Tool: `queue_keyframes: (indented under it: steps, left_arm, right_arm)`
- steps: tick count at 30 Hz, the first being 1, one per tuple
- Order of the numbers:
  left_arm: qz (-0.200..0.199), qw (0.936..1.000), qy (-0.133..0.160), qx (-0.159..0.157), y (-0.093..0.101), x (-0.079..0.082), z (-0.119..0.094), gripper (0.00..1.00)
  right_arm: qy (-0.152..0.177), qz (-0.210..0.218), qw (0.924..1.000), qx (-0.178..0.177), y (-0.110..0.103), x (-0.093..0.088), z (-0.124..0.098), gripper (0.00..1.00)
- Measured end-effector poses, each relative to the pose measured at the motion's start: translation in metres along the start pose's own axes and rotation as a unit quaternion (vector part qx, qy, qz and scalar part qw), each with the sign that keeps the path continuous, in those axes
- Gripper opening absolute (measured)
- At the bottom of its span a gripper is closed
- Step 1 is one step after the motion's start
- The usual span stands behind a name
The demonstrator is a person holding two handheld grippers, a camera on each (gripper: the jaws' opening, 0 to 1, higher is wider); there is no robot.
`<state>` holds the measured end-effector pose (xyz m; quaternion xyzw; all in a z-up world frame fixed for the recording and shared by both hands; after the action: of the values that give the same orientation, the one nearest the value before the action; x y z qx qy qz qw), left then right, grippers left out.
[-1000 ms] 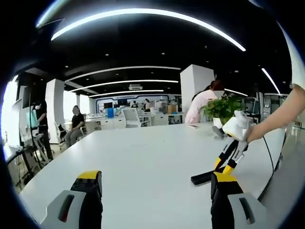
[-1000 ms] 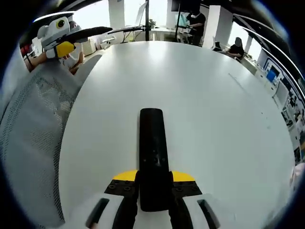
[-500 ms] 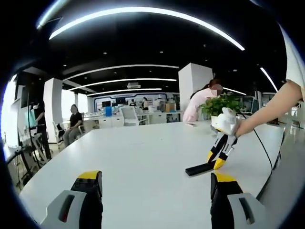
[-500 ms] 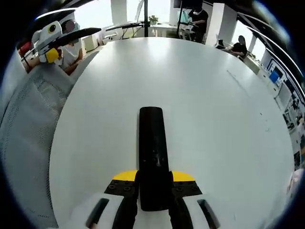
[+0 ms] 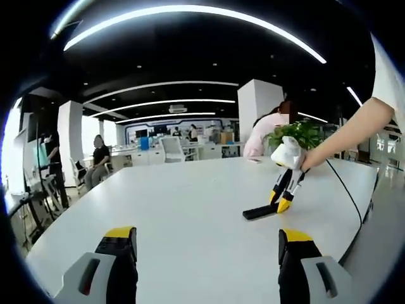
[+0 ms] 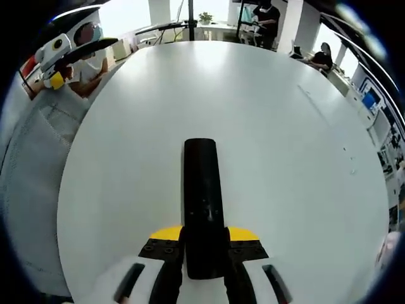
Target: Press the specified remote control buttons in sequence, fully releasing each button before pressing the next.
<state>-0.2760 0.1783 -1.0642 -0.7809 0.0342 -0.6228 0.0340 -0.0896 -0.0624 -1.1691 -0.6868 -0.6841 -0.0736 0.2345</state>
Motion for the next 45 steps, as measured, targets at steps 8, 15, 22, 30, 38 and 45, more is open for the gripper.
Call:
queue_keyframes:
  steps: [8,15,22,30,38,45]
  left_arm:
    - [-0.005,1.0000,0.004,-0.001,0.000,0.002,0.000,0.96]
    - [-0.014,0.9999,0.002,-0.004,0.000,0.001,0.001,0.94]
    - [-0.024,0.9997,0.002,0.002,-0.003,0.001,0.000,0.94]
    - [-0.023,0.9997,-0.005,-0.002,-0.001,-0.001,0.001,0.93]
    - [-0.021,0.9997,-0.011,-0.006,0.000,-0.003,0.001,0.93]
    - [-0.020,0.9997,-0.011,-0.009,0.001,-0.003,0.002,0.93]
  right_arm:
    - [-0.008,0.008,0.9999,-0.001,0.015,-0.002,-0.005,0.22]
    - [-0.001,0.035,0.9993,-0.012,0.038,-0.001,-0.010,0.22]
    - [0.078,0.091,0.9927,-0.012,0.037,-0.001,-0.012,0.23]
    - [0.302,0.248,0.9198,-0.030,0.044,0.006,-0.031,0.53]
    - [0.416,0.253,0.8626,-0.139,0.033,0.009,-0.069,0.85]
    - [0.451,0.259,0.8268,-0.215,-0.010,-0.002,-0.091,0.99]
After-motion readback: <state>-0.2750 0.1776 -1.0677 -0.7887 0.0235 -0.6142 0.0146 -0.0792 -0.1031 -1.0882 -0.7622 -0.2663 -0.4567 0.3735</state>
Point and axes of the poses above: the point that each gripper's makers call its tool centre point, and the gripper's own axes: z roughly forward along the fingers, y roughly to its right, x roughly out of its top, the point moved 3 cm from there along -z, roughly backward along the fingers, and after that the axes turned 14 degrees about x, right-handed, at the moved point
